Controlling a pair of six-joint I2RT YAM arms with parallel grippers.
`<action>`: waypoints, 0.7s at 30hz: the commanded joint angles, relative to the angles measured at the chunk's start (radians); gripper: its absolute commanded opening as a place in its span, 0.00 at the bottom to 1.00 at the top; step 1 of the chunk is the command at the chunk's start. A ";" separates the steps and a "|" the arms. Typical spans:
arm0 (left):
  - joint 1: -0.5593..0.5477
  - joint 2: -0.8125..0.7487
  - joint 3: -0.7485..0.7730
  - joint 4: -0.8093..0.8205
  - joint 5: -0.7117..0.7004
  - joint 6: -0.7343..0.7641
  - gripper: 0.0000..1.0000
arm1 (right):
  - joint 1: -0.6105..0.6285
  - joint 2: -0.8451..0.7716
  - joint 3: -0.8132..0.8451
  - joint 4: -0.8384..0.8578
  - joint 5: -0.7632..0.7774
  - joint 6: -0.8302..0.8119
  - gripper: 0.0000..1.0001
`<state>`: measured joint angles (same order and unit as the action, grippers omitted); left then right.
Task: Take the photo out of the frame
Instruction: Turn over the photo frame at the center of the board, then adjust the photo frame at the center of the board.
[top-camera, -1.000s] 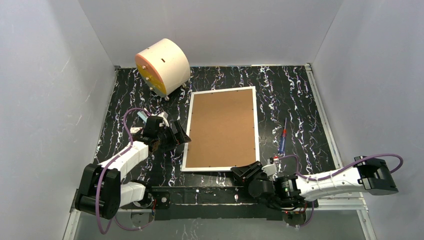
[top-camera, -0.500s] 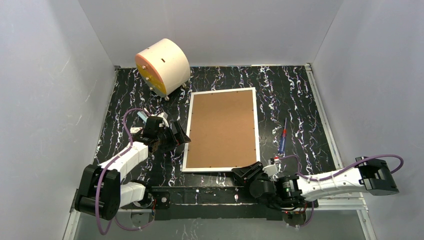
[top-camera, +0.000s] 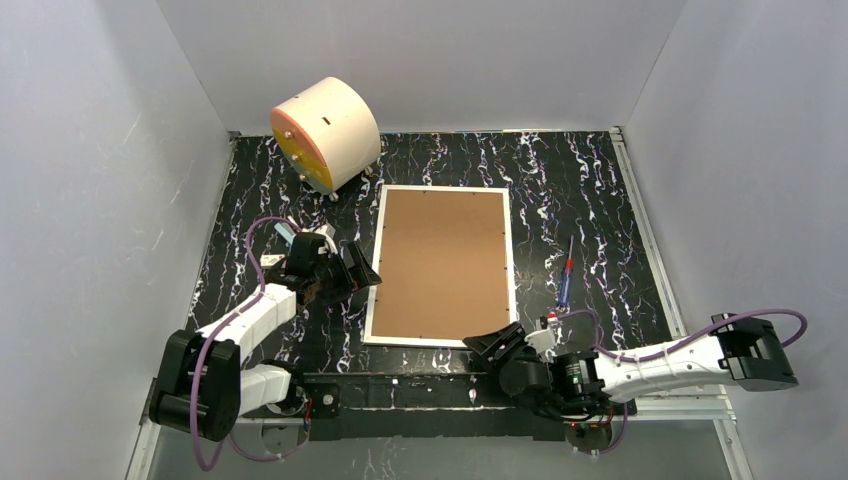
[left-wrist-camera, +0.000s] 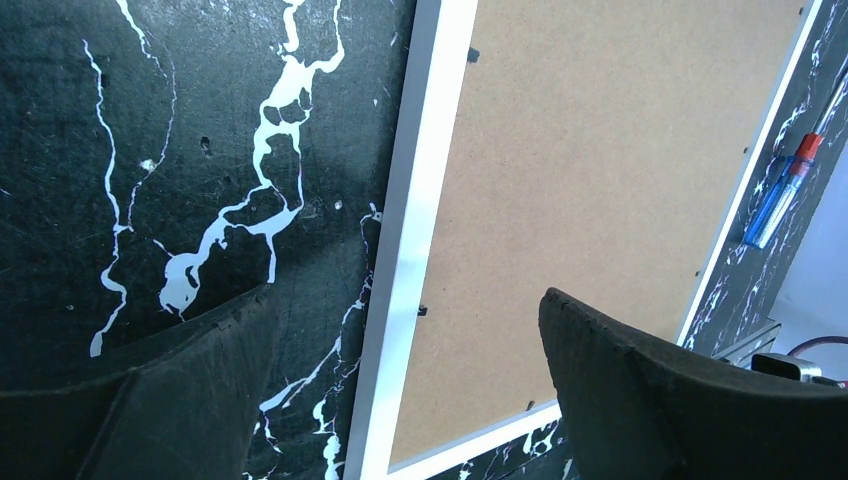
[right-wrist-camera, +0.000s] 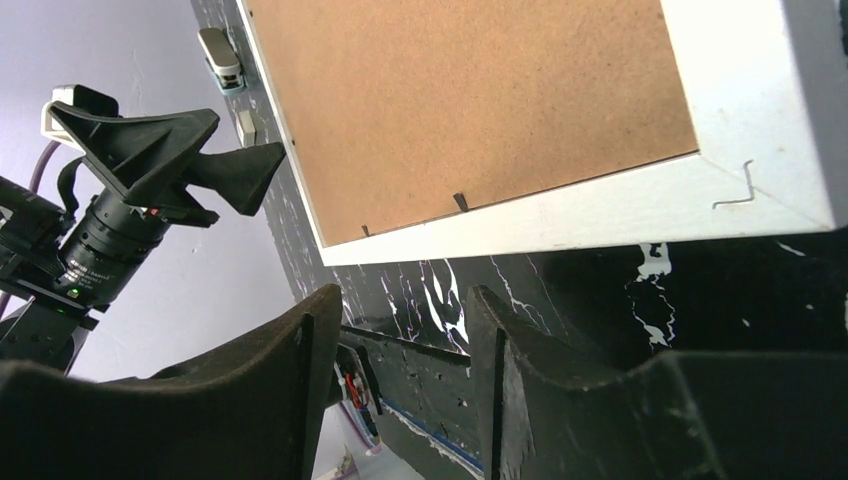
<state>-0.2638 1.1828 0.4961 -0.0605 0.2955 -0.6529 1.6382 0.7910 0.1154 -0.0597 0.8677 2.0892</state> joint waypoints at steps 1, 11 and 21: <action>0.000 -0.024 -0.010 -0.007 -0.011 -0.002 0.98 | 0.003 -0.009 0.001 -0.003 0.029 0.041 0.58; 0.000 -0.022 -0.012 -0.026 -0.024 0.007 0.98 | -0.003 0.049 0.428 -0.459 0.181 -0.395 0.76; 0.001 -0.021 0.003 -0.045 -0.019 0.010 0.98 | -0.139 0.102 0.642 -0.655 0.175 -0.868 0.88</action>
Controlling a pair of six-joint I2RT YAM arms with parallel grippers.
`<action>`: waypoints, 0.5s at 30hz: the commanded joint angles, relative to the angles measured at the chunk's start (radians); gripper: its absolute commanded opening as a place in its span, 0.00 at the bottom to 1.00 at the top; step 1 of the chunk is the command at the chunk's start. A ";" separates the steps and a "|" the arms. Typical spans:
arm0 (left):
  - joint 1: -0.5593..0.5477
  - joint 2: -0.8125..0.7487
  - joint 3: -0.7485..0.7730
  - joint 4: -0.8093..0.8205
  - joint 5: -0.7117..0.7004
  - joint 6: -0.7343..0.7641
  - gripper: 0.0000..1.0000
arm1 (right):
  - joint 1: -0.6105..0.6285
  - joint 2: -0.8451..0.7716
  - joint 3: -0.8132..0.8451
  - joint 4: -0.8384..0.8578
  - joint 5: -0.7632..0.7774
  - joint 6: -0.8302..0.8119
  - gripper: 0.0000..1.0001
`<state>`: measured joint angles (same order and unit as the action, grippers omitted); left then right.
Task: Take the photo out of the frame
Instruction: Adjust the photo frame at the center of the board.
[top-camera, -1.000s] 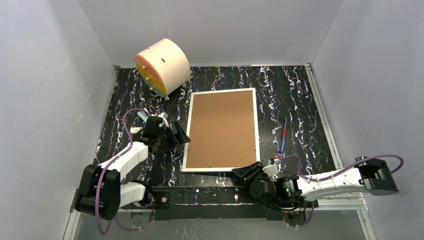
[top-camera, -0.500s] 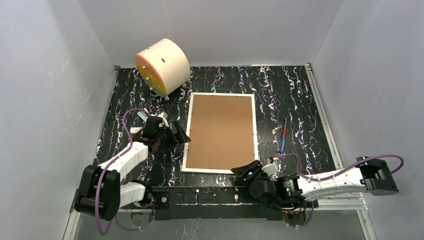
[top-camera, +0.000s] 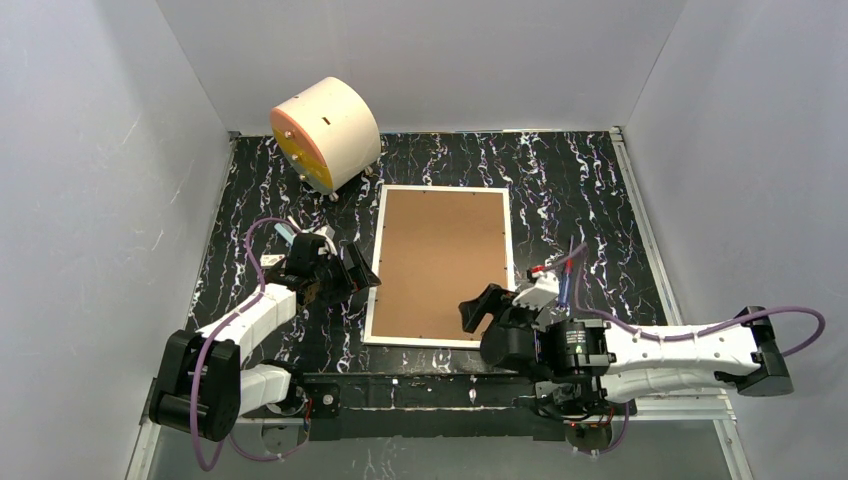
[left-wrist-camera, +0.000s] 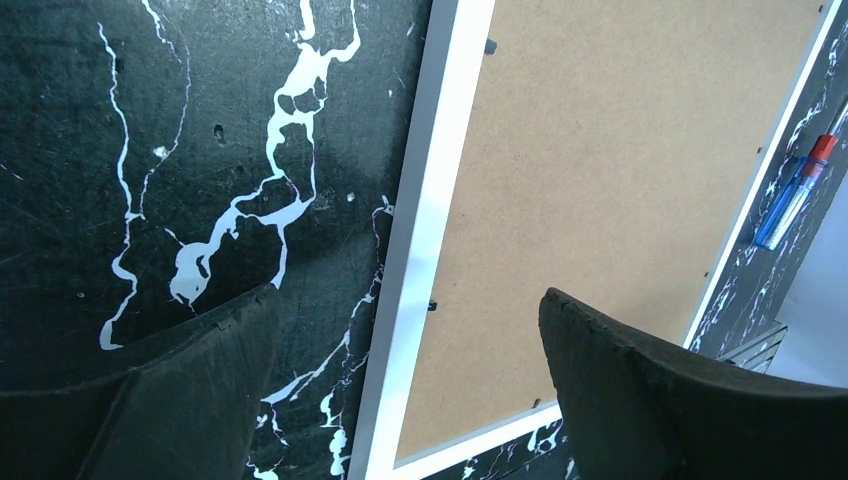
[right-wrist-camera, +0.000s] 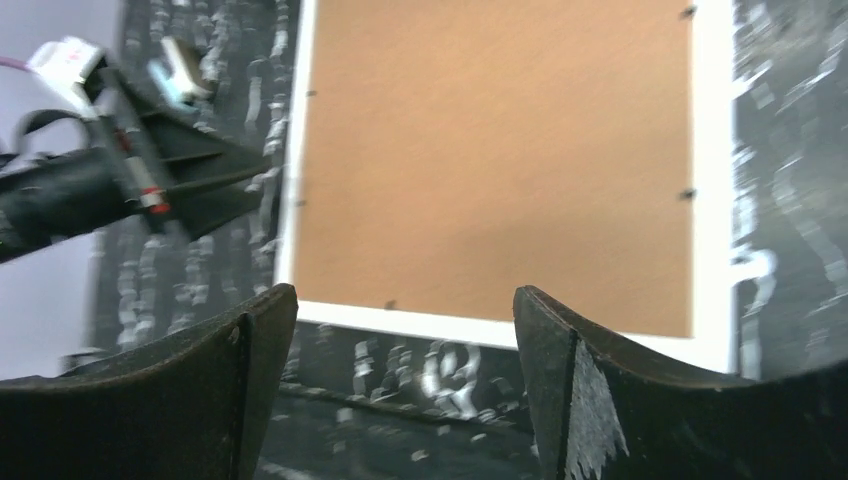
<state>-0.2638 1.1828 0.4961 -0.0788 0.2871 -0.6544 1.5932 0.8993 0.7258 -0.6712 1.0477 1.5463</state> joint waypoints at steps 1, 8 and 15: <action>0.000 -0.023 0.004 -0.030 -0.011 0.011 0.98 | -0.133 -0.009 0.033 0.006 -0.048 -0.413 0.89; 0.000 -0.024 0.022 -0.045 0.004 0.013 0.98 | -0.396 0.021 0.076 0.073 -0.243 -0.677 0.94; 0.000 -0.011 0.034 -0.052 0.043 0.043 0.98 | -0.894 0.082 0.075 0.146 -0.775 -0.917 0.99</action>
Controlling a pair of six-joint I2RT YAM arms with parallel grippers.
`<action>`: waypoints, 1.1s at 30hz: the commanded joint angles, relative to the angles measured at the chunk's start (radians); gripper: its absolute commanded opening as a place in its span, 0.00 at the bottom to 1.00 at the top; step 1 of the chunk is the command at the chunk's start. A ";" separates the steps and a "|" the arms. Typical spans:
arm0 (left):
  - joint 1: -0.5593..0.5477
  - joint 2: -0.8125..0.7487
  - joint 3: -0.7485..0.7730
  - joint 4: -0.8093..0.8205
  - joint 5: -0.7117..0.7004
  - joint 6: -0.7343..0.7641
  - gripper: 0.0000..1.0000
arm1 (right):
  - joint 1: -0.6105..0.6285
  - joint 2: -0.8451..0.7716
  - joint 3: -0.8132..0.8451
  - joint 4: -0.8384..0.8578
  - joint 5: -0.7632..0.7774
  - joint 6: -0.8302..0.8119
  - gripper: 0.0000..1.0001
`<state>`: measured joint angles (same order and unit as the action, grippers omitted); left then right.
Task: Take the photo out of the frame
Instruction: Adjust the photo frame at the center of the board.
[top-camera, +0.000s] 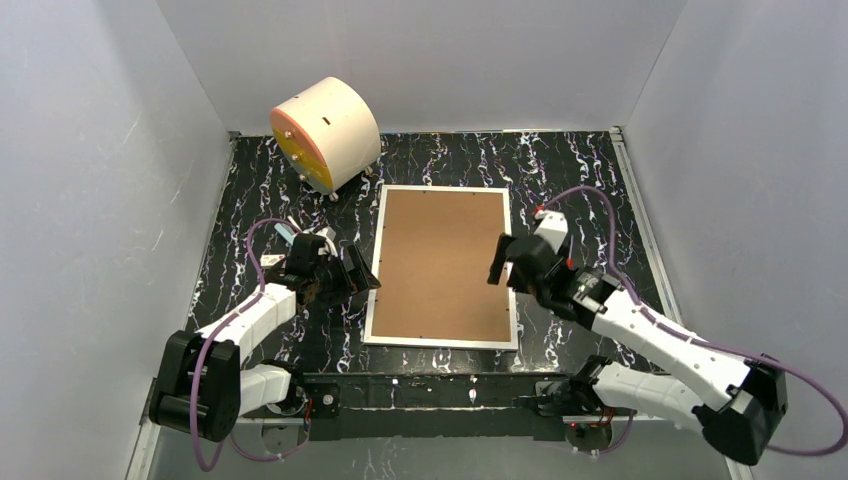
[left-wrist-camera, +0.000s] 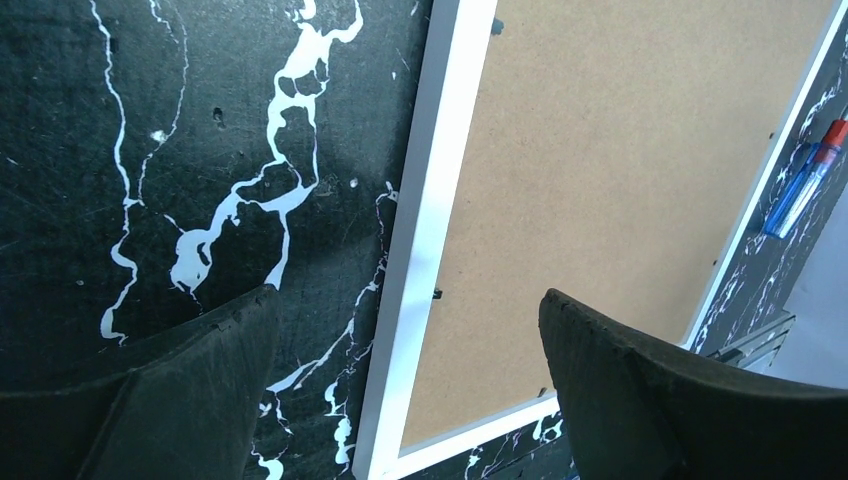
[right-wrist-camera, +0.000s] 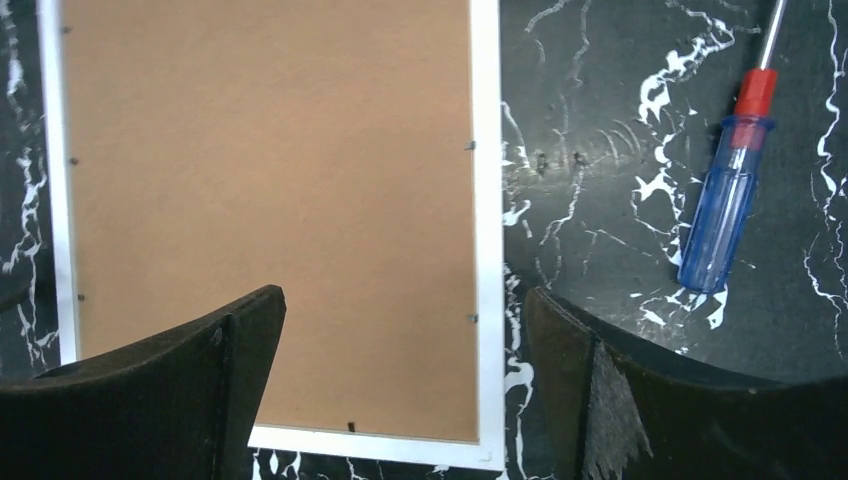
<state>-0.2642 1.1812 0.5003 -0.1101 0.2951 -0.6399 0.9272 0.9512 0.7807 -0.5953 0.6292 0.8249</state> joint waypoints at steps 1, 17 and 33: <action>0.001 -0.004 0.030 -0.020 0.042 0.029 0.98 | -0.285 0.045 0.011 0.089 -0.450 -0.215 0.99; -0.026 -0.009 -0.068 0.033 0.099 0.014 0.94 | -0.633 0.204 -0.174 0.331 -0.931 -0.182 0.95; -0.157 -0.084 -0.164 0.065 0.082 -0.072 0.87 | -0.633 0.303 -0.211 0.369 -1.035 -0.200 0.89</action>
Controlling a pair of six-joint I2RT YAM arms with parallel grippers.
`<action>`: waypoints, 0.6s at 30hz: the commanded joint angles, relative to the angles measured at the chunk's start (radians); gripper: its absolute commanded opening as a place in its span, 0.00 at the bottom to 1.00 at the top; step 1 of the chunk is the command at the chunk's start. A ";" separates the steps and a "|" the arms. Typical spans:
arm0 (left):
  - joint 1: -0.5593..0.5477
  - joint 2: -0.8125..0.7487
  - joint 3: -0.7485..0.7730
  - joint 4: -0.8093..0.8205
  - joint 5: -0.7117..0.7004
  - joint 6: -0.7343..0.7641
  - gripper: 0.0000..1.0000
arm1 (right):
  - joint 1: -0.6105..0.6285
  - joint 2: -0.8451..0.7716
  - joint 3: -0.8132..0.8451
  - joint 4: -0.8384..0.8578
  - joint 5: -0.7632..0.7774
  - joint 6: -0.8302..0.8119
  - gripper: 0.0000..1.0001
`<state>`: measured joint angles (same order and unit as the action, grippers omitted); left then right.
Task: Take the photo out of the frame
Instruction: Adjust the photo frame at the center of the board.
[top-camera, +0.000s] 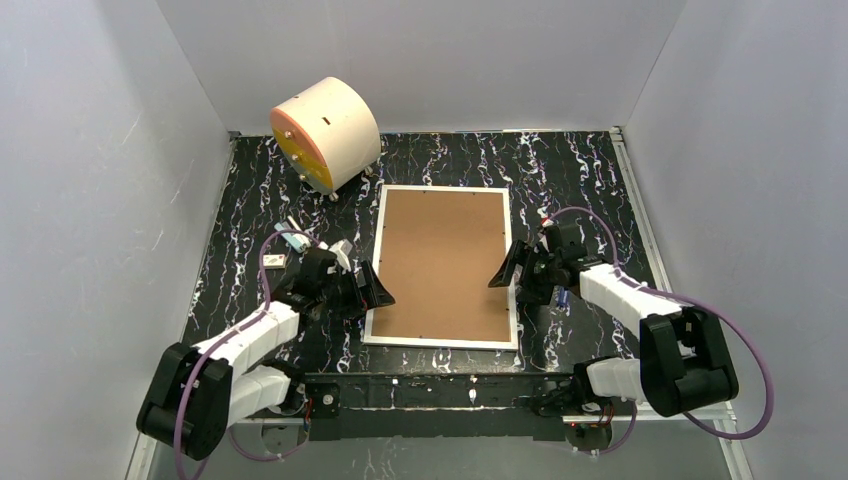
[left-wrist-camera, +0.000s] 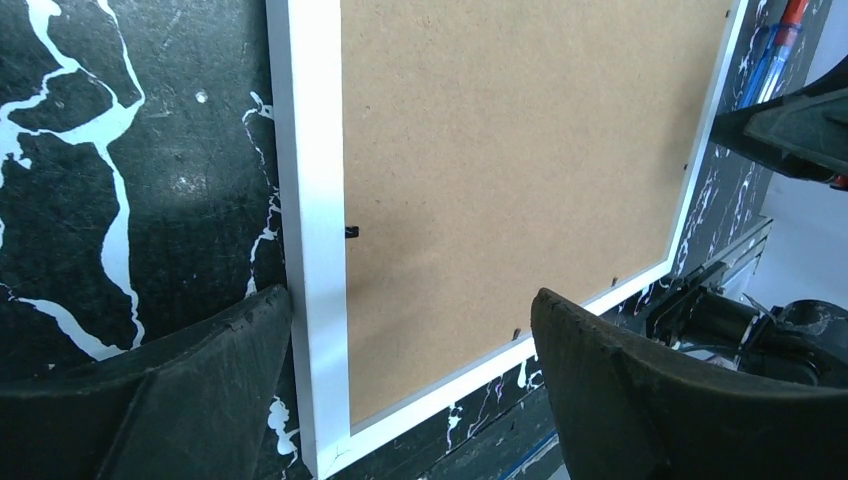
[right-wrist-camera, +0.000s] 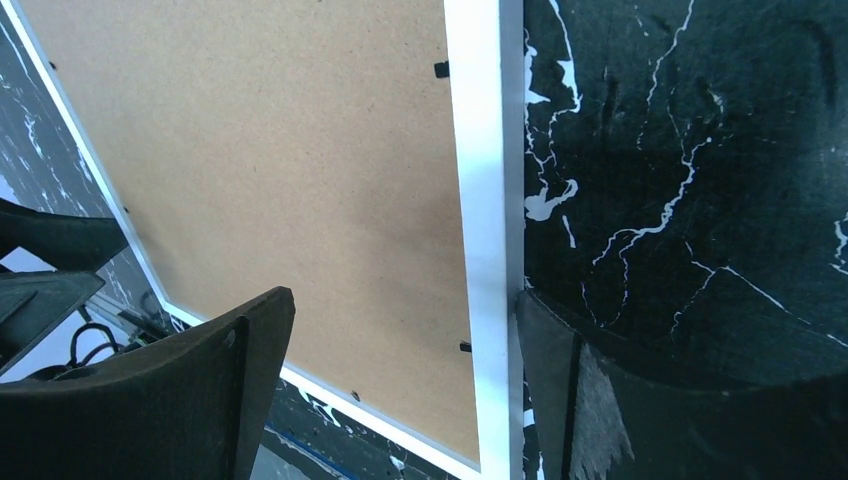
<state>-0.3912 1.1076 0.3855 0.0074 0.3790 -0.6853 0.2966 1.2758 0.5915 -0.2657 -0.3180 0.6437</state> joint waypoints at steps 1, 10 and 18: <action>-0.043 -0.012 -0.054 -0.052 -0.002 -0.033 0.87 | -0.002 -0.026 -0.028 0.042 -0.096 -0.017 0.88; -0.137 -0.106 -0.081 -0.039 -0.038 -0.134 0.79 | -0.001 -0.081 -0.099 0.115 -0.187 0.023 0.87; -0.196 -0.183 -0.113 -0.050 -0.077 -0.215 0.78 | 0.010 -0.176 -0.138 0.078 -0.208 0.044 0.85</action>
<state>-0.5430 0.9516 0.3054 -0.0097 0.2249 -0.8082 0.2760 1.1728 0.4782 -0.1883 -0.3611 0.6312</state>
